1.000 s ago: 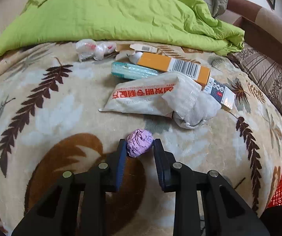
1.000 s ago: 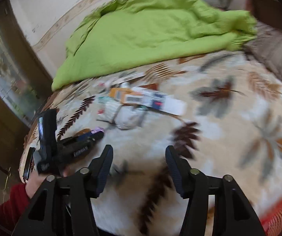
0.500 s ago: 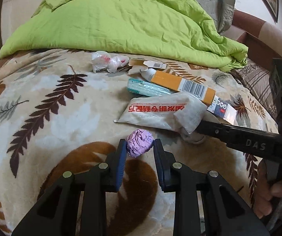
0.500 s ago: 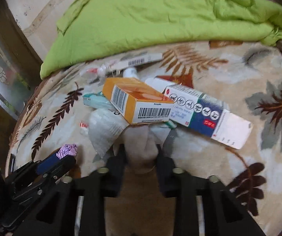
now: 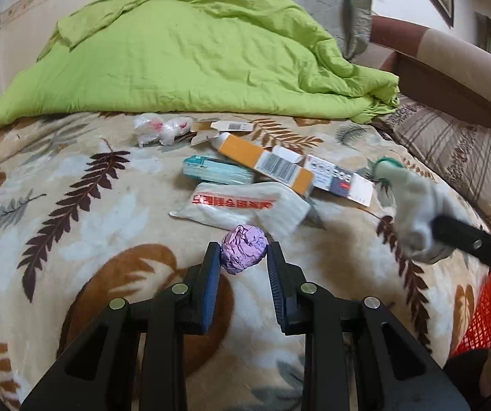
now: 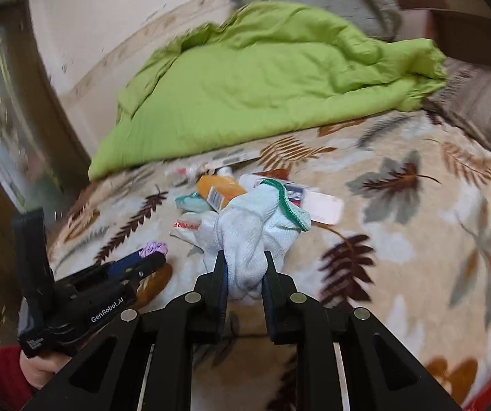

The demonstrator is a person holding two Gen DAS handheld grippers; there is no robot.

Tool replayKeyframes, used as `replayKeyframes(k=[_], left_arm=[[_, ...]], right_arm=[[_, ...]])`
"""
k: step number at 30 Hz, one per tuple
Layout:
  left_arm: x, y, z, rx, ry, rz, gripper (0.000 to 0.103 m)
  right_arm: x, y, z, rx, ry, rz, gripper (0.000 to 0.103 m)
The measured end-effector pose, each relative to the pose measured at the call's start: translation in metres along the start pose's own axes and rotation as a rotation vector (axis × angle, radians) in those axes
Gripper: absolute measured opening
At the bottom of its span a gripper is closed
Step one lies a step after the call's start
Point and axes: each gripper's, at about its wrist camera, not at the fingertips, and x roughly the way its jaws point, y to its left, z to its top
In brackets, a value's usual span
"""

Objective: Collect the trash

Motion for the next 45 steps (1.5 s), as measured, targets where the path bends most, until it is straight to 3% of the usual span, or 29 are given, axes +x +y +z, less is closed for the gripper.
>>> replayKeyframes(k=[6, 17, 45], left_arm=[[-0.029, -0.021, -0.013, 0.045, -0.040, 0.052, 0.026], [-0.049, -0.052, -0.030, 0.159, -0.091, 0.119, 0.026], [-0.040, -0.046, -0.028, 0.154, -0.083, 0.134, 0.026]], right_arm=[[-0.032, -0.009, -0.014, 0.048, -0.047, -0.013, 0.019], [-0.025, -0.013, -0.018, 0.070, -0.016, 0.002, 0.019], [-0.020, -0.013, -0.017, 0.067, 0.004, -0.004, 0.019]])
